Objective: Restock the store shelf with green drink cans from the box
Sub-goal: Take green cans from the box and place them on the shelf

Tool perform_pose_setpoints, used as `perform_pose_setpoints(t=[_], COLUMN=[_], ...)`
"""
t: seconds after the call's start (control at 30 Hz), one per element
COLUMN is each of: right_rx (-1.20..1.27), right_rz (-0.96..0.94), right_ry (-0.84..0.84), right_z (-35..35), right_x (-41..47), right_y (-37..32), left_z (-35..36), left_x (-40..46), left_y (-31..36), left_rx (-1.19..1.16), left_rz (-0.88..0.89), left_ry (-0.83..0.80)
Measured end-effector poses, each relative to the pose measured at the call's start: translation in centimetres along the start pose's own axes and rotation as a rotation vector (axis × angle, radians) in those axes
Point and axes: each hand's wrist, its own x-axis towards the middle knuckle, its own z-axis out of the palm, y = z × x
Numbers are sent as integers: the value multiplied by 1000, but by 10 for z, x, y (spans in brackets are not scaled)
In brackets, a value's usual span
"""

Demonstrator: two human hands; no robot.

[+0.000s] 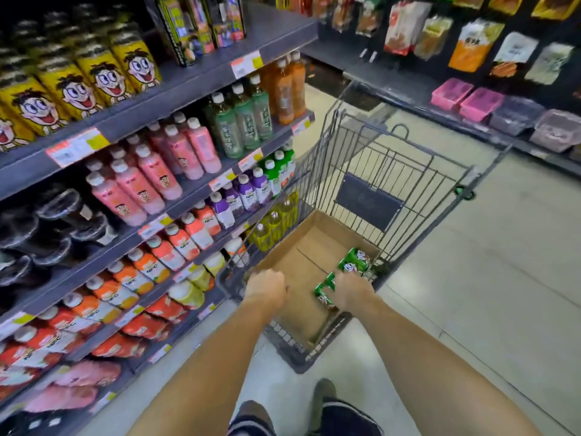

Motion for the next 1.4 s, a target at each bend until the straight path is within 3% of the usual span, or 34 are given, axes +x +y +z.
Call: perform_pose_setpoints(t=[0.3,0.53,0.8,1.03,1.4], right_rx=[83,141,201,227,263], right_rz=[58,156,208,172,183], right_ry=[-101,-185,-223,-305,-382], right_z=[4,2,6,44,127], right_x=[54,87,141,194,279], right_y=[19,14,20,49,87], left_z=[4,15,43,92,192], left_x=[61,113,162,193,262], left_y=[28,38,44,58,107], left_rx=[-32,-10,-151,-276,-782], left_rz=[44,129,171,-14,-562], left_ry=[-175,-224,-288,-460,-560])
